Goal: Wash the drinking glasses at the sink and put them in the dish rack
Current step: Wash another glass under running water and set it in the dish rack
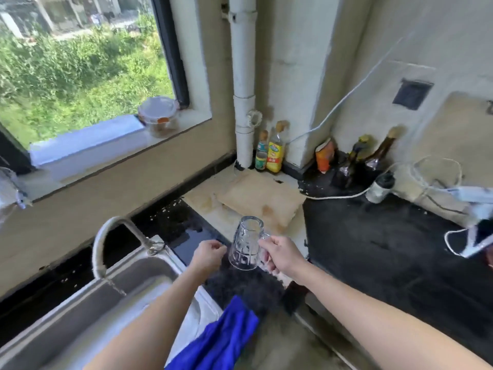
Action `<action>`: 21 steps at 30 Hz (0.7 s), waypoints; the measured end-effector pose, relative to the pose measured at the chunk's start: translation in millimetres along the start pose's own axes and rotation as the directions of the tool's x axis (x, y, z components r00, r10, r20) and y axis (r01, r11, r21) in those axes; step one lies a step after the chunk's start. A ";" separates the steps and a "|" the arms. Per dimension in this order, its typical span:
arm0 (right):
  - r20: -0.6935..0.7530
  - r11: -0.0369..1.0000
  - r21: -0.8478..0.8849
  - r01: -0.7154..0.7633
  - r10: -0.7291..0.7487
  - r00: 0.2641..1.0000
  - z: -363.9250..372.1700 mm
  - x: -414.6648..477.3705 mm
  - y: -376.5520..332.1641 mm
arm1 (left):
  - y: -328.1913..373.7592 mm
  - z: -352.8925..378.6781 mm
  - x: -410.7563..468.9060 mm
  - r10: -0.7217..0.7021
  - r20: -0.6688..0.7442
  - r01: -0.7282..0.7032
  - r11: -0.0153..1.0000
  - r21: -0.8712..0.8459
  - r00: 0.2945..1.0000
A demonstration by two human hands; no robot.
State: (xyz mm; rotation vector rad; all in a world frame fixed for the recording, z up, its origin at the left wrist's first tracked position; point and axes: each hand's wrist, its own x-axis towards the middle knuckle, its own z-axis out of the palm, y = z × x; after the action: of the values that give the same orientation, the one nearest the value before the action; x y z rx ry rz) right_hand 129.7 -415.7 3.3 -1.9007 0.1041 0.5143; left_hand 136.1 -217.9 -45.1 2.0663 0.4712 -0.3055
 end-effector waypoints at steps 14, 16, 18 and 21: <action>-0.617 0.980 0.127 -0.154 0.200 0.761 -323.1 -207.6 187.7 | 215.2 336.6 -127.5 0.400 0.414 -0.534 0.795 0.287 0.818; -0.670 0.969 0.177 -0.175 0.248 0.700 -353.4 -237.1 215.1 | 236.5 381.3 -150.7 0.427 0.483 -0.599 0.748 0.286 0.764; -0.715 0.956 0.226 -0.186 0.293 0.635 -379.0 -263.4 240.9 | 255.8 422.0 -170.2 0.447 0.550 -0.657 0.702 0.274 0.706; -0.759 0.935 0.306 -0.179 0.354 0.546 -411.4 -295.2 276.2 | 282.8 477.9 -194.7 0.466 0.653 -0.748 0.617 0.244 0.597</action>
State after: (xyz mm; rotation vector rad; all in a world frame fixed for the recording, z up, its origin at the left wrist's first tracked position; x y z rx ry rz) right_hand -98.5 -945.4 2.7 -1.7854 1.0396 -0.2237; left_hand 75.7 -801.0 5.1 2.3513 -0.7979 -0.5863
